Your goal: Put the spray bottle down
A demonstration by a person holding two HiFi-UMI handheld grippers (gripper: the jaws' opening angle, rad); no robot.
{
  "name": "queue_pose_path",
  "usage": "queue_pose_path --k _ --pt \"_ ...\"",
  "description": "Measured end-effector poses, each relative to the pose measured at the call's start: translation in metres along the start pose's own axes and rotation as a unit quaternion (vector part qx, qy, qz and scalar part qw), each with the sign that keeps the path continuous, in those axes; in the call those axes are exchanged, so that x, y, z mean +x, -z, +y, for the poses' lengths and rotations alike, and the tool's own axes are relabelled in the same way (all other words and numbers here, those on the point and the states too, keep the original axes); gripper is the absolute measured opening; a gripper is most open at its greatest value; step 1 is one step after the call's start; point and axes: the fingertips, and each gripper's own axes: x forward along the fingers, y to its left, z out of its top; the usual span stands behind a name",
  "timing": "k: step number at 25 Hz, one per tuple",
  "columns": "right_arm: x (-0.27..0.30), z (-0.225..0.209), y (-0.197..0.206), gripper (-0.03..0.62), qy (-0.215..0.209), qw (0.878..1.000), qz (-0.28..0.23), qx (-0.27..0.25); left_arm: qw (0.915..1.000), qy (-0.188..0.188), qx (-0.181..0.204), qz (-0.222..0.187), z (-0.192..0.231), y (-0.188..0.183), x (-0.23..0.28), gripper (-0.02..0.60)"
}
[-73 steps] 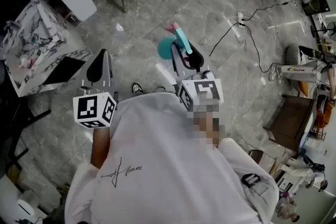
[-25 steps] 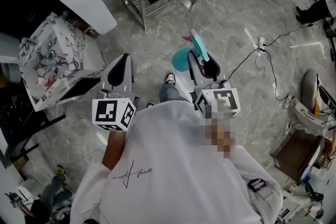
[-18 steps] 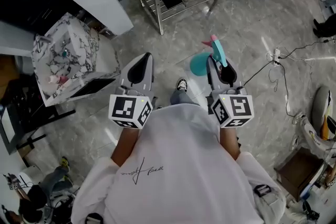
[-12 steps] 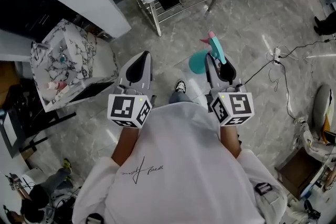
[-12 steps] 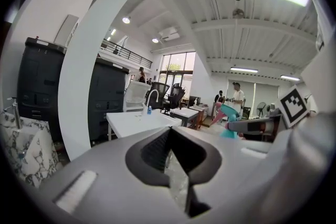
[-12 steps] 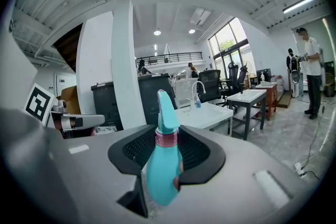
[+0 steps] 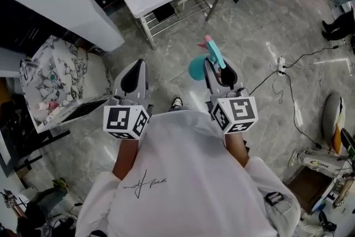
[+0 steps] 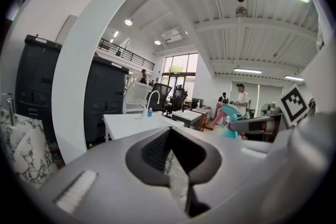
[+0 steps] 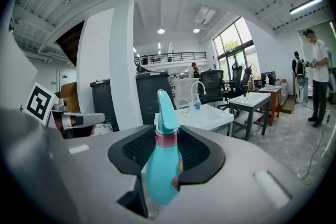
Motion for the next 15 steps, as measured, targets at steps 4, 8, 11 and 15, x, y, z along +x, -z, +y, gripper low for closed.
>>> queue_pose_path --k 4,8,11,15 --pt "0.008 -0.013 -0.002 0.127 -0.001 1.0 0.003 -0.006 0.9999 -0.009 -0.002 -0.007 0.0 -0.003 0.011 0.037" --pt "0.011 -0.021 0.001 0.127 -0.002 1.0 0.006 -0.005 0.9999 -0.01 -0.002 -0.006 -0.002 0.0 0.018 0.037" --pt "0.011 -0.029 0.002 0.127 0.0 1.0 0.01 -0.004 1.0 -0.008 -0.004 -0.002 -0.007 0.002 0.025 0.037" --pt "0.012 -0.04 0.003 0.127 0.006 1.0 0.013 -0.002 1.0 -0.004 -0.007 0.0 -0.012 0.003 0.034 0.037"
